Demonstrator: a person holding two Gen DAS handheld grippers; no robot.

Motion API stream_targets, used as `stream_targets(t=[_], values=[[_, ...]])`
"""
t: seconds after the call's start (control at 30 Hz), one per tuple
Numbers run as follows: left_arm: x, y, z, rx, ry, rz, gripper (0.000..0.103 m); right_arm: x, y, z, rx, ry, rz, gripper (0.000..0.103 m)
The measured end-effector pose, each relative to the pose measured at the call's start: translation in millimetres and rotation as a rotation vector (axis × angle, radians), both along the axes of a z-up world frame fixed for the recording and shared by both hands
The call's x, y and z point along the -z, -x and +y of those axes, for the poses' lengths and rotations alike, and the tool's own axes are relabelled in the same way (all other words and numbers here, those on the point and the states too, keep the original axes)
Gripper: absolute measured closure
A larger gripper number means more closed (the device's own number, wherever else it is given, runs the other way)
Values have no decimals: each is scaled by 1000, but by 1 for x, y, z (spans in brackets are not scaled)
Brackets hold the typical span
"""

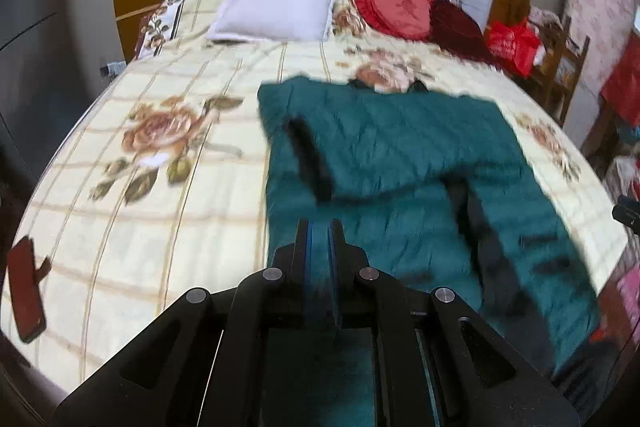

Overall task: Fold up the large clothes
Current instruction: 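Grasp the jacket hem with both tools side by side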

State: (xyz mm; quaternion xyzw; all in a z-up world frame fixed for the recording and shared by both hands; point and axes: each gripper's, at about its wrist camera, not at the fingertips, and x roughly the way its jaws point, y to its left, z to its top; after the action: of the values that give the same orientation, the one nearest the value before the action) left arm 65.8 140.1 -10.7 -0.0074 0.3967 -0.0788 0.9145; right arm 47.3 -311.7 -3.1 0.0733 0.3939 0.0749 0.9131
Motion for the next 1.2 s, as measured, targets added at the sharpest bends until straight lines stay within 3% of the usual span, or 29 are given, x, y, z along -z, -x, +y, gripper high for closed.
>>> stream_targets(t=[0.03,0.07,0.1,0.17,0.27,0.5,0.63,0.7,1.0,1.2], values=[[7,9,3,6,-1,10,66,6,13,-1,3,8,0,15],[14,18,7,3,-1,16,33,16,28,-1,19,30,2,15],[19,27,11,-1,3,12,25,26,39,-3,33,46,13,15],[30,44,21,-11,23,10,24,46,60,-8,50,28,27,15],[47,62,39,-46,71,22,24,76,87,-21,71,-77,37,15],[85,84,50,-14,177,84,24,130,91,-26,67,-273,93,15],[104,91,39,41,212,132,24,128,89,-14,33,-267,63,15],[105,96,32,55,174,106,24,133,91,-10,29,-268,59,15],[109,112,23,32,166,53,23,137,113,-13,39,-319,-2,15],[110,107,18,51,182,50,7,135,116,-5,-19,-364,-34,15]])
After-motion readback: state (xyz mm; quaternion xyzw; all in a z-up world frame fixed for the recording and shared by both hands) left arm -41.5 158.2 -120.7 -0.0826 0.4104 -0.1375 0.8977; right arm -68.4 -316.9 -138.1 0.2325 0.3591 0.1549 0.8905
